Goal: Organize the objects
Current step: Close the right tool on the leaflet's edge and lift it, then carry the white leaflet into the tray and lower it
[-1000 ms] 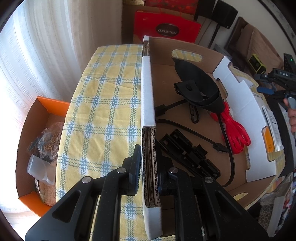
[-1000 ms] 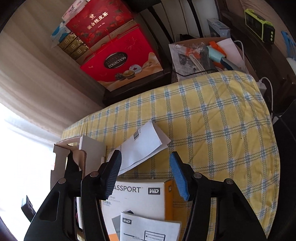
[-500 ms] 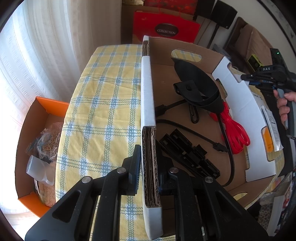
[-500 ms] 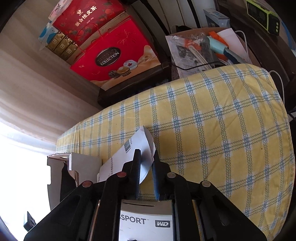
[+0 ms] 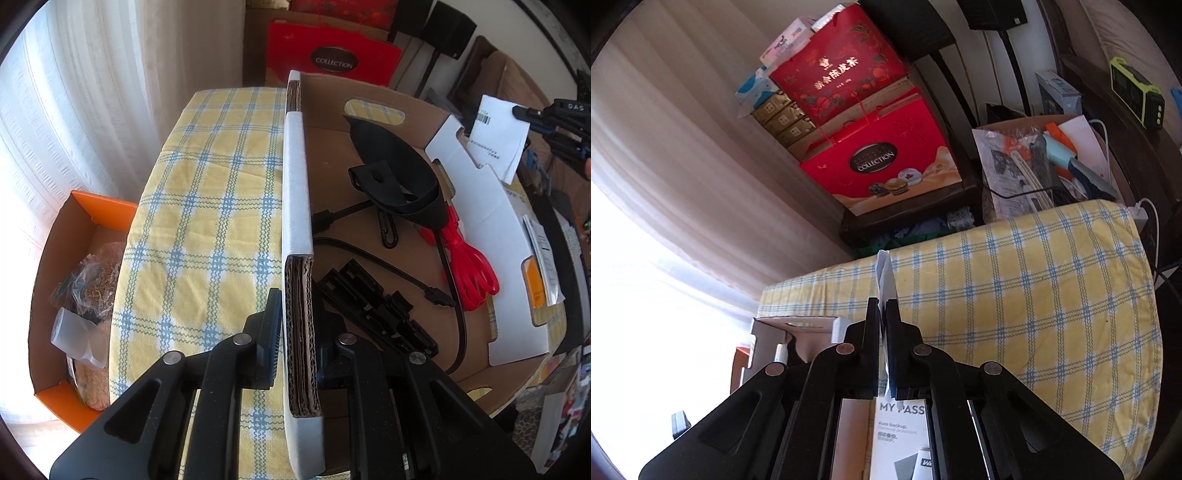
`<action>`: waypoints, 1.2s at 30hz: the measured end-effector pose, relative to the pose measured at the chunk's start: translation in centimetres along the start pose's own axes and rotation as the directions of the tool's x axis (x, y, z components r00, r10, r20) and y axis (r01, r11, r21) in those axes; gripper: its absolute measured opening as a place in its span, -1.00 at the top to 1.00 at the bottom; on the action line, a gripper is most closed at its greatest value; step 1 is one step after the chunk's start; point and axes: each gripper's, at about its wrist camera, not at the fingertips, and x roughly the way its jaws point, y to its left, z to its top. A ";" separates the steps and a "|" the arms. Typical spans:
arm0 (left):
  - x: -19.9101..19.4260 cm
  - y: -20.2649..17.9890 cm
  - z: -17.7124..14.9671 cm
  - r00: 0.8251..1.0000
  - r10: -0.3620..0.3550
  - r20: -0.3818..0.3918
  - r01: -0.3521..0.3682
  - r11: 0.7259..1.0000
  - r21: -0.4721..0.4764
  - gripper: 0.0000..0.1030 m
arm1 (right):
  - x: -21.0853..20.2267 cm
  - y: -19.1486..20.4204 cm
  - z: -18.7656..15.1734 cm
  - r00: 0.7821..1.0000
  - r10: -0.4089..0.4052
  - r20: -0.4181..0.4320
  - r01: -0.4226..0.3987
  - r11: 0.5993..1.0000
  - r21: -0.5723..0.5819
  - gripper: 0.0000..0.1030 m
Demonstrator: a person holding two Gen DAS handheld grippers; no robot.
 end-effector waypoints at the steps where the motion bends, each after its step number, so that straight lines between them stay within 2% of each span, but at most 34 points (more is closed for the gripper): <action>1: 0.0 0.0 0.0 1.000 0.000 0.000 0.000 1.000 -0.002 0.75 | -0.5 0.6 -0.1 1.000 0.004 0.008 -0.004 1.000 -0.015 0.96; 6: 0.0 0.0 0.1 1.000 0.006 0.000 -0.006 1.000 -0.004 0.75 | -2.5 4.6 -1.5 0.999 0.022 0.030 -0.018 0.991 -0.131 0.96; 12: 0.1 0.2 0.3 1.000 0.004 -0.003 -0.004 1.000 -0.012 0.76 | -4.0 8.3 -3.4 0.996 0.093 0.010 -0.089 0.974 -0.210 0.96; 16: 0.1 0.1 0.3 1.000 0.006 -0.004 -0.006 1.000 -0.012 0.76 | -3.8 10.2 -5.0 0.987 0.156 -0.046 -0.163 0.959 -0.232 0.96; 23: 0.1 0.2 0.3 1.000 0.007 -0.004 -0.007 1.000 -0.012 0.76 | -0.7 12.3 -9.0 0.954 0.230 -0.193 -0.272 0.933 -0.235 0.96; 31: 0.1 0.2 0.2 1.000 0.011 -0.005 -0.011 1.000 -0.010 0.76 | 3.5 12.7 -12.1 0.927 0.198 -0.317 -0.285 0.924 -0.255 0.93; 36: 0.1 0.2 0.3 1.000 0.010 -0.004 -0.010 1.000 -0.010 0.76 | 5.0 10.9 -12.2 0.958 0.026 -0.287 -0.124 0.936 -0.328 0.85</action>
